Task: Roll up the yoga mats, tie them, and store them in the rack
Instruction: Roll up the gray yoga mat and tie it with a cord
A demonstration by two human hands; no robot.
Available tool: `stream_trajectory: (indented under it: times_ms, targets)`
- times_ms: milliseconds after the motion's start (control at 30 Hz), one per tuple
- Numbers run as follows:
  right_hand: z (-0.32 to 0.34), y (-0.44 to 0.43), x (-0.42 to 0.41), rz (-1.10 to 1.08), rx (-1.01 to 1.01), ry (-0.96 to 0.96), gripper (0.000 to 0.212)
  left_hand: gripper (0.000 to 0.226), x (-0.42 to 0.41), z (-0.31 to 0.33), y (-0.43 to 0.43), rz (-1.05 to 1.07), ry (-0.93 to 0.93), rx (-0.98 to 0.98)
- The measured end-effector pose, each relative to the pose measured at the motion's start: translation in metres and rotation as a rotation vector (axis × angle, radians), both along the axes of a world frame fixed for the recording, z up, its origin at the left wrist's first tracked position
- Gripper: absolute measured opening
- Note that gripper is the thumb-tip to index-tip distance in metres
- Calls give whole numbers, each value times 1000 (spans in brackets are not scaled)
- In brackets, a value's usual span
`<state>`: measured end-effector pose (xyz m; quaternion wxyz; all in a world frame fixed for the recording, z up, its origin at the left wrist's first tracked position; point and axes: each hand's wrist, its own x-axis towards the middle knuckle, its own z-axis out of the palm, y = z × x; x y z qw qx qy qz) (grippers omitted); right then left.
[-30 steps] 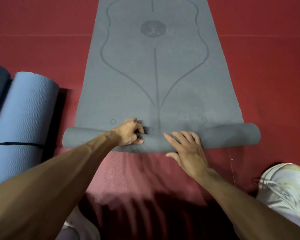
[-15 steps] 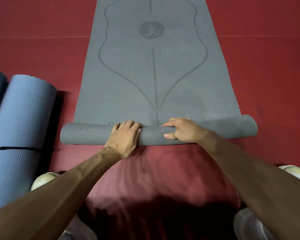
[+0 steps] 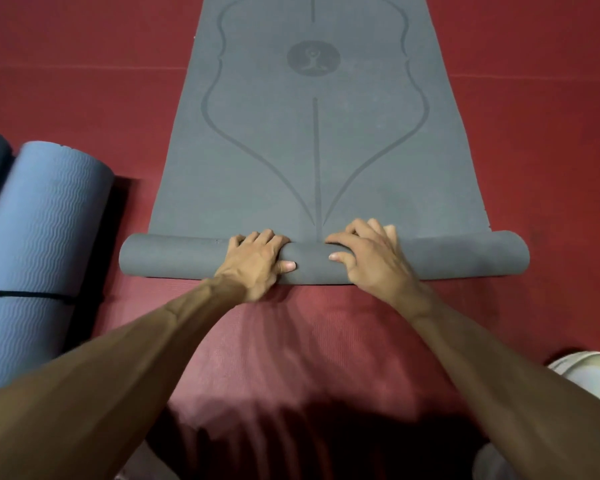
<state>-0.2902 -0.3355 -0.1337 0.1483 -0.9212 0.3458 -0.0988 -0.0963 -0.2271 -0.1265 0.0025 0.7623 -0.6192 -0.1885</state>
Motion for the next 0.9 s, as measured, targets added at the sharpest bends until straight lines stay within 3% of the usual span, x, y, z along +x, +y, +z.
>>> stream_trajectory:
  times_ms: [167, 233, 367, 467, 667, 900]
  targets:
    - [-7, 19, -13, -10, -220, -121, 36, 36, 12, 7, -29, 154, 227, 78]
    - [-14, 27, -21, 22, -292, -25, 50, 33, 17, 3, -33, 207, 251, 69]
    - [-22, 28, -18, 40, -243, 142, 89, 31, 21, -3, -36, 138, 210, -18]
    - [-22, 19, -7, 12, -256, 212, 101, 27, 24, 1, -40, 165, 306, -39]
    - [-7, -18, 15, 44, -244, 334, 99, 33, 16, 6, -50, 114, -19, -89]
    - [7, -45, 27, 127, -153, 412, 86, 43, 13, 1, -37, 41, -183, -222]
